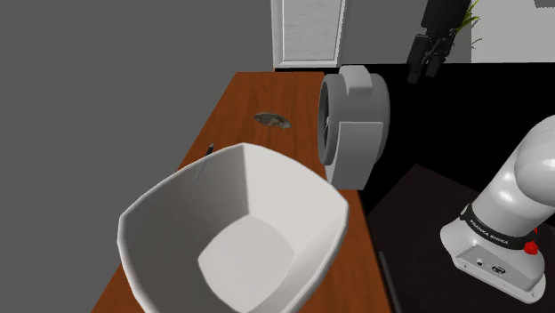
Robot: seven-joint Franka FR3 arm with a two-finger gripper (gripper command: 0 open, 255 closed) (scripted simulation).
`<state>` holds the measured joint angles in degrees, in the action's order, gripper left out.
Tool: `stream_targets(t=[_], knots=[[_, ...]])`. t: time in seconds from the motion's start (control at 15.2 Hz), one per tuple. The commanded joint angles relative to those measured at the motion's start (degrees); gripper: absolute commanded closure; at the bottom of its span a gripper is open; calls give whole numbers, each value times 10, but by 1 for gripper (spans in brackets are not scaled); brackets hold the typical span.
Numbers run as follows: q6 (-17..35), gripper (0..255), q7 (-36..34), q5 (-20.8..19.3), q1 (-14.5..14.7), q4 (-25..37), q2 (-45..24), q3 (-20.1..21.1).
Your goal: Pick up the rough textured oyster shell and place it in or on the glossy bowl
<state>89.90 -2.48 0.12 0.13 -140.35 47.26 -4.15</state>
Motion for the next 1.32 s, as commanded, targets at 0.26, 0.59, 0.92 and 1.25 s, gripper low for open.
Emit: stream_targets(t=[0.26, 0.59, 0.92, 1.25], knots=[[45, 0, 10, 21, 31, 29, -72, 18], [91, 0, 24, 44, 65, 76, -163, 40], [124, 0, 38, 61, 95, 136, -252, 64], [145, 0, 51, 71, 120, 207, -339, 89]])
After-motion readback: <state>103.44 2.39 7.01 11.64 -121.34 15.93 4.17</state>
